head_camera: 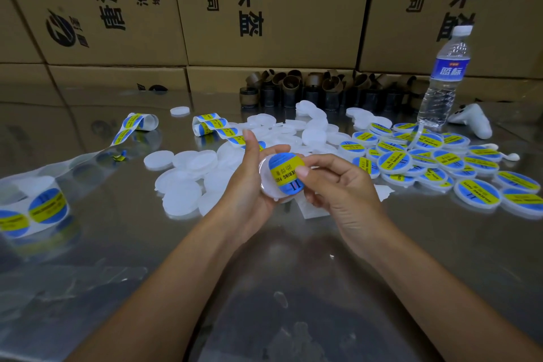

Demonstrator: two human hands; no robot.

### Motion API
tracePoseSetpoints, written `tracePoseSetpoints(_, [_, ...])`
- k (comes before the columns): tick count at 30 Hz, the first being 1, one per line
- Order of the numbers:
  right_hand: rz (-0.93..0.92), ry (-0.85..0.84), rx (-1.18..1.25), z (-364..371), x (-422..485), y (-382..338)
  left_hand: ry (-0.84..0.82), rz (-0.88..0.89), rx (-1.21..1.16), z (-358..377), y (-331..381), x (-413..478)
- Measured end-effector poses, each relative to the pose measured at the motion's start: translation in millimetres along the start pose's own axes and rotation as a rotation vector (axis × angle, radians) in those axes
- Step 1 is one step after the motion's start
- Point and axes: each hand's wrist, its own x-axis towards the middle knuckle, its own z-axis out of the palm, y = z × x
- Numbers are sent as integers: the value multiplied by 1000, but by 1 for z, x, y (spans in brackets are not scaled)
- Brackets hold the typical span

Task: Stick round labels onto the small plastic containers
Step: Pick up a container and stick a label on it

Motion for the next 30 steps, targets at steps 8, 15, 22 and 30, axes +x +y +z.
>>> tracePoseSetpoints(8, [22,56,-71,-1,1,3,-43,1,9,3,-1,-2])
tracePoseSetpoints(15, [49,118,-43,-1,2,4,-84,-26,20,3,-1,-3])
tracePoseSetpoints(22, [66,163,-42,-1,3,3,-121,-46,-26,3,-1,-3])
tracePoseSetpoints(30, [59,182,-58,0,3,3,-134,-43,8,4,-1,-6])
